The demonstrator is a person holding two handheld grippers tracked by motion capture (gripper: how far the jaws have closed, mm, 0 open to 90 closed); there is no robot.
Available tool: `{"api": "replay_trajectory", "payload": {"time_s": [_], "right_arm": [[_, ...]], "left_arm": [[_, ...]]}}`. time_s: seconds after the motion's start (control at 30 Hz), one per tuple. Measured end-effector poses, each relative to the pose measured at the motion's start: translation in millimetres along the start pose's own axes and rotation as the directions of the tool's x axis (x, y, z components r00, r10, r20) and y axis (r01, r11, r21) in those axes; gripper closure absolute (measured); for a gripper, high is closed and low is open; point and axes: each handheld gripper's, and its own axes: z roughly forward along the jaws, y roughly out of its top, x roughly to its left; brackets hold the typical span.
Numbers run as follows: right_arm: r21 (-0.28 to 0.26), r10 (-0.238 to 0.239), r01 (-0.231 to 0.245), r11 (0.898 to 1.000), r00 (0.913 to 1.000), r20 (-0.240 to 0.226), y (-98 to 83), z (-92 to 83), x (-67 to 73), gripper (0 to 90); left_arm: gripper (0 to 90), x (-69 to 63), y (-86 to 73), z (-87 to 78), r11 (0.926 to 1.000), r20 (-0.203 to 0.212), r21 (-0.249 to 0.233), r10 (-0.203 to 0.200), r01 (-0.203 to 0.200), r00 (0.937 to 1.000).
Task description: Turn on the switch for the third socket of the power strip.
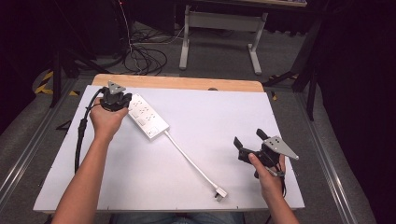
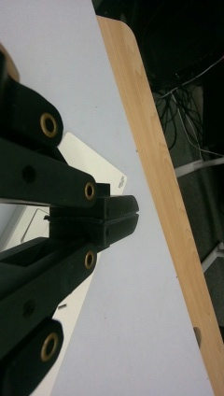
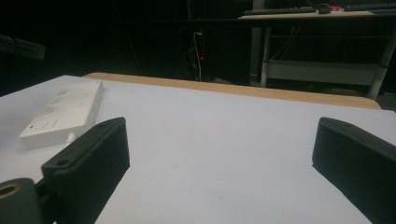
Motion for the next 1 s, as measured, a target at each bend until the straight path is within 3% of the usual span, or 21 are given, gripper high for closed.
{"api": "replay_trajectory", "payload": {"time_s": [0.4,0.57,1.0], "right_arm": [[-0.001,0.002,-0.002,1.0,1.0,-0.001,0.0,-0.2,0.3,4.4],[-0.002,0.004,-0.004,1.0,1.0,0.001,0.2,-1.0,0.0,4.4],[0.0,0.001,-0.001,1.0,1.0,0.0,-0.3,-0.4,0.4,4.4]], "left_arm": [[90.0,2.6,5.6,11.4,0.9969,-0.018,0.073,0.03,-0.029,0.9994],[90.0,5.4,2.4,17.0,0.9914,-0.025,0.129,0.027,-0.024,0.9993],[90.0,7.5,-6.2,30.2,0.976,-0.031,0.216,0.032,-0.025,0.999]]}}
